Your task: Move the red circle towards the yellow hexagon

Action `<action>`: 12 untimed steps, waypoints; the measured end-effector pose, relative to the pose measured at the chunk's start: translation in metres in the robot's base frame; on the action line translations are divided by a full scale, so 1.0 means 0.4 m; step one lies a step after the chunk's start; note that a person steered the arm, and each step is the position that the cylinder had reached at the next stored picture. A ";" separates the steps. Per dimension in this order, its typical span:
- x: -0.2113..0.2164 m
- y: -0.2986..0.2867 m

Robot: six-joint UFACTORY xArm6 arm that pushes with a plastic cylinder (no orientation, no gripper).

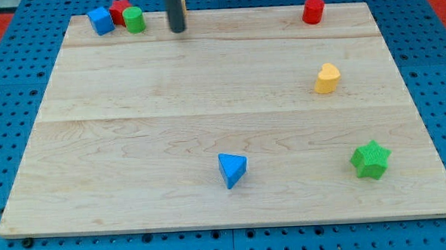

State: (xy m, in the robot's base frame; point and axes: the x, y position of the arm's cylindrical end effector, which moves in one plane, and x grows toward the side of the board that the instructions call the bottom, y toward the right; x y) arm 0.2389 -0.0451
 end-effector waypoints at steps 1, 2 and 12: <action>0.006 0.241; 0.056 0.464; 0.017 0.372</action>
State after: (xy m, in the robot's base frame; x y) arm 0.2456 0.1035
